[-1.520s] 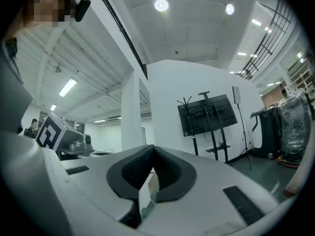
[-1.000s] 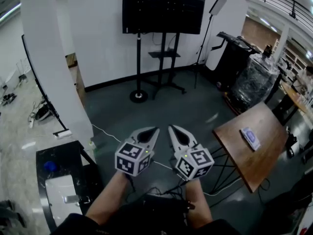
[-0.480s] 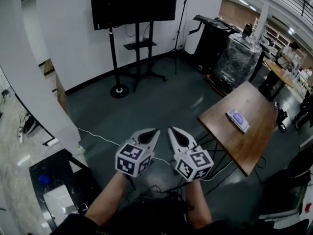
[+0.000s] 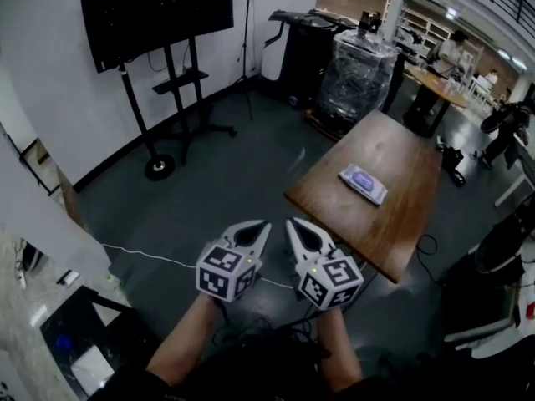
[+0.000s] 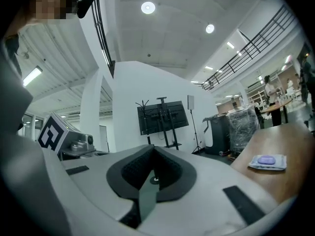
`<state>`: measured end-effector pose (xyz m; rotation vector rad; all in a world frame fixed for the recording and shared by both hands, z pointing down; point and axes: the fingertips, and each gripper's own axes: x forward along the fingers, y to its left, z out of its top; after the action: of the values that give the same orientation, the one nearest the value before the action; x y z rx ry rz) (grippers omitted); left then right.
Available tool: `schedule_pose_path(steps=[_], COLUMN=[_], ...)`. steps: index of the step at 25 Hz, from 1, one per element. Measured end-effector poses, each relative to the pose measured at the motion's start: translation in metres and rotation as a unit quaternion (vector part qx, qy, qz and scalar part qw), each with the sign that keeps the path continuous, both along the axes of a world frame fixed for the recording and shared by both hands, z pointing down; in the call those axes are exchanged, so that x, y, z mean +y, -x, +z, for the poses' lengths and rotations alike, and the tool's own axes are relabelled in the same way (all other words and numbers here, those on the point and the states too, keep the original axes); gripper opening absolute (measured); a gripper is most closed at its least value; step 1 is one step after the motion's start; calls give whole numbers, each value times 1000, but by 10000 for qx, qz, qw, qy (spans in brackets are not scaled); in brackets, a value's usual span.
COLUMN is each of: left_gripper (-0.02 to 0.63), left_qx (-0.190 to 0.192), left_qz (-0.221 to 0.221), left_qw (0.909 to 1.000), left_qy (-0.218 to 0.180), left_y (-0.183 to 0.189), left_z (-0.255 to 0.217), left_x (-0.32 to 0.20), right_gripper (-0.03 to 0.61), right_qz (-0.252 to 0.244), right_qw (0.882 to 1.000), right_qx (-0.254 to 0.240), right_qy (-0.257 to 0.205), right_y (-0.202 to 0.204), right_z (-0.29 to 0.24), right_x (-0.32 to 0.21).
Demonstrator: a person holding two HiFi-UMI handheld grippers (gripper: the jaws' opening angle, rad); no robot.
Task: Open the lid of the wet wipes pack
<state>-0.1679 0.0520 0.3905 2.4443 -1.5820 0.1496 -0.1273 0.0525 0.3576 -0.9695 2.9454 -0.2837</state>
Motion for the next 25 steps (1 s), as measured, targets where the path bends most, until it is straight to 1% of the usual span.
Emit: schedule_pose_path(steps=[7, 10, 14, 21, 25], left_gripper=[5, 5, 5, 5, 5], left_qx=[-77, -102, -124, -216, -226], left_qz=[418, 530, 735, 1213, 1509], left_qw=[9991, 9985, 9971, 9919, 9878], left_qy=[43, 40, 171, 312, 311], left_y=[-85, -115, -150, -194, -213], left_z=[8, 5, 10, 27, 39], left_x=[-53, -75, -100, -150, -188], right_gripper=[11, 11, 11, 11, 11], right_qz=[438, 581, 901, 1430, 1763], right_qw=[9990, 9983, 9959, 9895, 9838], right_qx=[-62, -75, -34, 20, 128], right_qy=[-10, 13, 81, 206, 279], right_y=[-87, -118, -159, -203, -223], right_z=[5, 3, 7, 26, 38], right_x=[-52, -70, -92, -135, -168])
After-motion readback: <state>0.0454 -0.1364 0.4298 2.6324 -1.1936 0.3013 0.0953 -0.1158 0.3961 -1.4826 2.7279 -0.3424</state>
